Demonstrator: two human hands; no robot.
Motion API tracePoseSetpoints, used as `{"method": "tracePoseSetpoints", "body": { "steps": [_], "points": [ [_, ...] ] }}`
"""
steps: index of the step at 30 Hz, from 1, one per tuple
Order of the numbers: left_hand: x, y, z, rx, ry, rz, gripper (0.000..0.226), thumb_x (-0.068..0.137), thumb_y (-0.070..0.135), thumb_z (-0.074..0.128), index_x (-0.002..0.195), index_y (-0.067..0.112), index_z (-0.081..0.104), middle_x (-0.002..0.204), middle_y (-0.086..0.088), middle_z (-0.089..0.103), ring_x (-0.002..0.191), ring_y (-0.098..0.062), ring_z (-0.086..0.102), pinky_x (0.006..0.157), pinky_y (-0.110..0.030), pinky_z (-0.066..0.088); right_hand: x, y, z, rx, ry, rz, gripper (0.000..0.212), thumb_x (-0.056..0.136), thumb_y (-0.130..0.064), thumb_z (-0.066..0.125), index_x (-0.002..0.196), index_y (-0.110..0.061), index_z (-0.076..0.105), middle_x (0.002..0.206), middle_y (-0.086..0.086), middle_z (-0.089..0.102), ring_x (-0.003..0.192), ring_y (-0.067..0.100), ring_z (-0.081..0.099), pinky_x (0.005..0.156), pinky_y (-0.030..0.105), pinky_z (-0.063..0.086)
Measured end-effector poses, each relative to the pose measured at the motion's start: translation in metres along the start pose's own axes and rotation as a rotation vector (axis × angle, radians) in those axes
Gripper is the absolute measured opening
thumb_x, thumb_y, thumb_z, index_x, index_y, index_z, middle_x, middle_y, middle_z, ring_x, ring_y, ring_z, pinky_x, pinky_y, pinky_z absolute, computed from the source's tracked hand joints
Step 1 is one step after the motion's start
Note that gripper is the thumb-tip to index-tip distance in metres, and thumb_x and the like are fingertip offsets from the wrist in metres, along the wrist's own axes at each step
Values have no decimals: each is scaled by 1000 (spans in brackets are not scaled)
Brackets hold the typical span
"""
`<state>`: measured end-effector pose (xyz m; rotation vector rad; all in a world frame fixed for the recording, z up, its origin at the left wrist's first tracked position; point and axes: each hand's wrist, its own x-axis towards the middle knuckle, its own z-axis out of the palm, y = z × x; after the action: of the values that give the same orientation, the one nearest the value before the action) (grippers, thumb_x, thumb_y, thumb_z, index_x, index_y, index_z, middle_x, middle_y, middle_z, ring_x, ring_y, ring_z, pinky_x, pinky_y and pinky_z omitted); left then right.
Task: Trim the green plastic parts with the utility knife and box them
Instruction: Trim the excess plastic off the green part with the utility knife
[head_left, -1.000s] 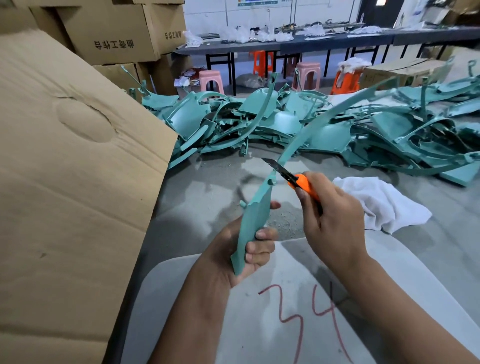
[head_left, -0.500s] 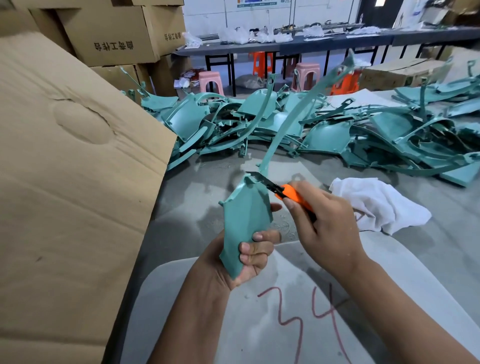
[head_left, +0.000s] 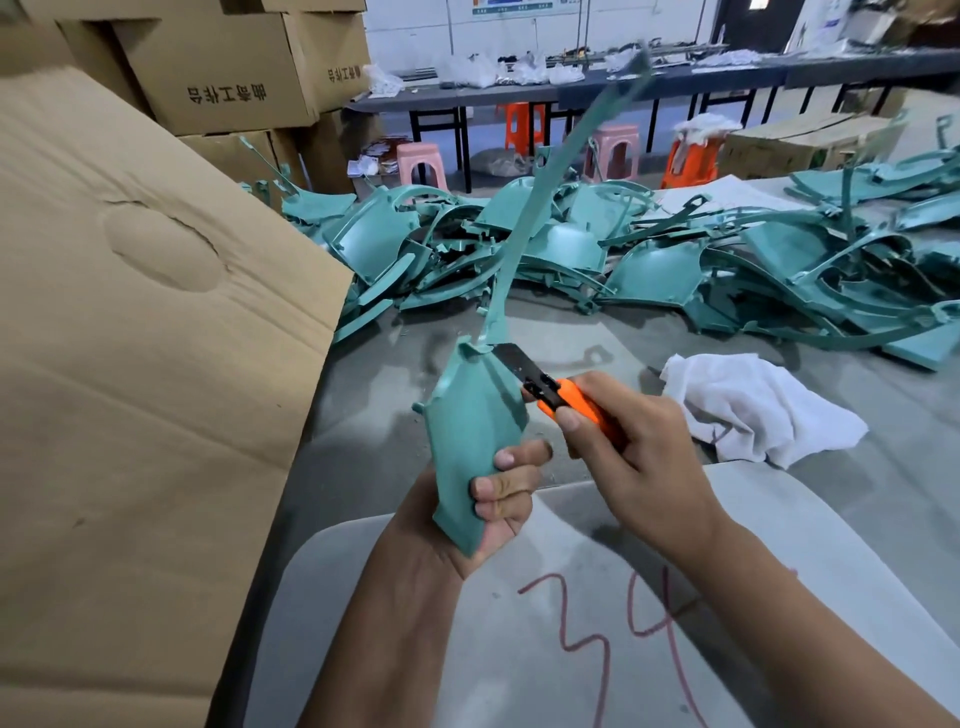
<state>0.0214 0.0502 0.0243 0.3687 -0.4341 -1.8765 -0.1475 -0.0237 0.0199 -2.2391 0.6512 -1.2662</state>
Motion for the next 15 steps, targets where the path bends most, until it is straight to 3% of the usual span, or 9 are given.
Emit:
{"method": "tracePoseSetpoints", "body": {
  "steps": [3,4,6,8,10,13,15],
  "points": [
    [0,6,0,218,162,146,28,68,18,87,74,14,61,57,4,41,37,-4,44,36,-14,35,-2,-1,-3,271,-33,70,25,107,-29,52,95,-11,64,64,-1,51,53,22,46,50,34,37],
    [1,7,0,350,266,251,16,79,31,75,79,23,62,58,9,45,41,-1,42,41,-12,32,-3,-1,-4,342,-13,94,26,107,-31,51,97,-11,64,64,-1,51,52,23,45,48,35,37],
    [4,10,1,513,401,411,24,98,48,52,86,28,55,59,13,48,42,0,42,44,-12,33,-3,-3,-3,358,38,93,25,108,-33,50,97,-14,63,66,-2,52,53,23,47,49,33,38],
    [7,12,6,525,457,490,36,102,51,47,101,16,51,62,-4,56,40,-15,55,35,-13,35,-2,-7,1,299,53,65,25,109,-36,48,96,-19,62,68,-3,53,55,22,50,52,32,39],
    [10,12,6,569,490,550,40,103,46,43,117,9,46,78,-28,55,54,-38,64,34,-13,35,-3,-11,5,292,38,47,28,110,-38,47,93,-19,60,68,-4,52,55,22,50,51,35,38],
    [11,9,4,627,397,636,23,107,40,40,104,22,55,76,-4,58,43,-4,55,39,-11,40,-4,-16,9,330,5,20,28,109,-34,48,90,-16,58,66,-6,50,53,22,47,50,35,37],
    [11,10,3,611,377,632,22,104,43,43,105,28,60,85,-2,59,44,1,53,42,-9,41,-5,-18,10,324,-12,33,24,109,-31,48,91,-19,58,65,-7,49,52,20,46,52,31,37]
  ]
}}
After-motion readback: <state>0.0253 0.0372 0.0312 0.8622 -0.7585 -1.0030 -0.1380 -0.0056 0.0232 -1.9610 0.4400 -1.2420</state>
